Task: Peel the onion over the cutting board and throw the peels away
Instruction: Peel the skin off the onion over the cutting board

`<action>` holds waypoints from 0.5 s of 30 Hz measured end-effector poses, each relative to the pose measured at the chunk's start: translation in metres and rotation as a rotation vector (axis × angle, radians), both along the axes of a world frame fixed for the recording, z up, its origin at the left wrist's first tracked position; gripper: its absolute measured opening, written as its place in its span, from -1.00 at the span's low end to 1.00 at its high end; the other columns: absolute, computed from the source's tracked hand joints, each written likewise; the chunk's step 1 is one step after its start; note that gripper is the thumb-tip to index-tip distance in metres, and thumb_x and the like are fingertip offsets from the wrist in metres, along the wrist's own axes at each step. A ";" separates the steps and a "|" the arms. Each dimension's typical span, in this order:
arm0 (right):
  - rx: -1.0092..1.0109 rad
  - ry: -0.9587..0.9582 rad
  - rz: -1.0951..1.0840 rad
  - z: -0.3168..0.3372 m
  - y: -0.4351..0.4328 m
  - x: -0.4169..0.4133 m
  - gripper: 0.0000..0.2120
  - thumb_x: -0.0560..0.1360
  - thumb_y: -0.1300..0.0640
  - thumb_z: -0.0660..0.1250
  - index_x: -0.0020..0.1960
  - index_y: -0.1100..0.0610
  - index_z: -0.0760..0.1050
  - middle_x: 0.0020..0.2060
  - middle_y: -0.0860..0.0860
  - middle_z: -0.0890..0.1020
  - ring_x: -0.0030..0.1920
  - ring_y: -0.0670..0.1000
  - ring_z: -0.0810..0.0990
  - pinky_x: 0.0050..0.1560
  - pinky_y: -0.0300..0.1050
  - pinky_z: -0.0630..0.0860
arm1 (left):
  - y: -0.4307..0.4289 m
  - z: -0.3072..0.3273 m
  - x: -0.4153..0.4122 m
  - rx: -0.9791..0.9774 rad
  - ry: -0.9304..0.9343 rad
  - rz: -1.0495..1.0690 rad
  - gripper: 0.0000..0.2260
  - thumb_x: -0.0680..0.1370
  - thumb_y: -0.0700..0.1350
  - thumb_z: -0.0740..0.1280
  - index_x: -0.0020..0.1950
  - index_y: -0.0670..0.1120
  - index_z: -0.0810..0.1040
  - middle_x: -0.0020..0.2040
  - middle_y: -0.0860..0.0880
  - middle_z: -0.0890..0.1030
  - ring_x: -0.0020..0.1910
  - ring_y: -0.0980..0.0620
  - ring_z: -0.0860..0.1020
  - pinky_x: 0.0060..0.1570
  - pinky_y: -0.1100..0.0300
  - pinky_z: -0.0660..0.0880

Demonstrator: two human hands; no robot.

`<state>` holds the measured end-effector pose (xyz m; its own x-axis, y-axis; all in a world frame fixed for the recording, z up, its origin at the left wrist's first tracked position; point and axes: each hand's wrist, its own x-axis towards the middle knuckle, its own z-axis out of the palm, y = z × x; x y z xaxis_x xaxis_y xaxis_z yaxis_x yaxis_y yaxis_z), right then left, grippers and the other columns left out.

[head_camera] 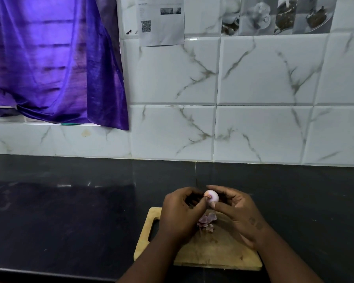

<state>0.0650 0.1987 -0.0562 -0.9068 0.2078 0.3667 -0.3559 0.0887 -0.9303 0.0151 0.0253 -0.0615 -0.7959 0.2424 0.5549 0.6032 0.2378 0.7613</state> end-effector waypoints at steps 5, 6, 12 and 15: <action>-0.019 -0.003 0.016 0.001 -0.002 0.001 -0.66 0.47 0.36 0.50 0.21 0.15 0.69 0.07 0.03 0.79 0.11 0.04 0.75 0.14 -0.03 0.70 | -0.001 -0.001 -0.001 0.009 -0.014 0.004 -0.91 0.55 0.00 0.53 0.01 0.02 0.79 -0.17 0.12 0.76 -0.16 0.17 0.71 -0.18 0.17 0.69; -0.017 -0.003 0.015 0.001 -0.001 0.001 -0.66 0.46 0.36 0.50 0.21 0.15 0.69 0.07 0.04 0.79 0.11 0.05 0.75 0.15 -0.01 0.70 | -0.001 -0.001 -0.001 0.004 -0.015 0.004 -0.93 0.56 -0.02 0.53 0.00 0.02 0.79 -0.18 0.12 0.76 -0.17 0.16 0.71 -0.18 0.17 0.68; 0.011 0.003 0.003 0.000 0.000 0.001 -0.63 0.47 0.43 0.48 0.19 0.11 0.70 0.07 0.01 0.79 0.11 0.01 0.75 0.05 -0.14 0.70 | -0.001 -0.001 -0.005 -0.001 -0.016 0.045 -0.90 0.58 -0.14 0.49 -0.02 0.05 0.77 -0.18 0.12 0.75 -0.17 0.18 0.70 -0.13 0.14 0.70; 0.026 0.033 -0.015 -0.001 0.001 0.000 -0.66 0.45 0.37 0.52 0.17 0.11 0.70 0.06 0.03 0.78 0.10 0.03 0.75 0.05 -0.12 0.70 | 0.000 -0.002 -0.002 0.010 0.009 0.009 -0.90 0.57 -0.06 0.52 0.07 0.04 0.79 -0.12 0.14 0.77 -0.12 0.21 0.72 -0.09 0.14 0.71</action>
<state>0.0648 0.1998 -0.0570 -0.8912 0.2114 0.4014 -0.3843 0.1183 -0.9156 0.0126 0.0249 -0.0632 -0.7932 0.2296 0.5641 0.6076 0.2360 0.7583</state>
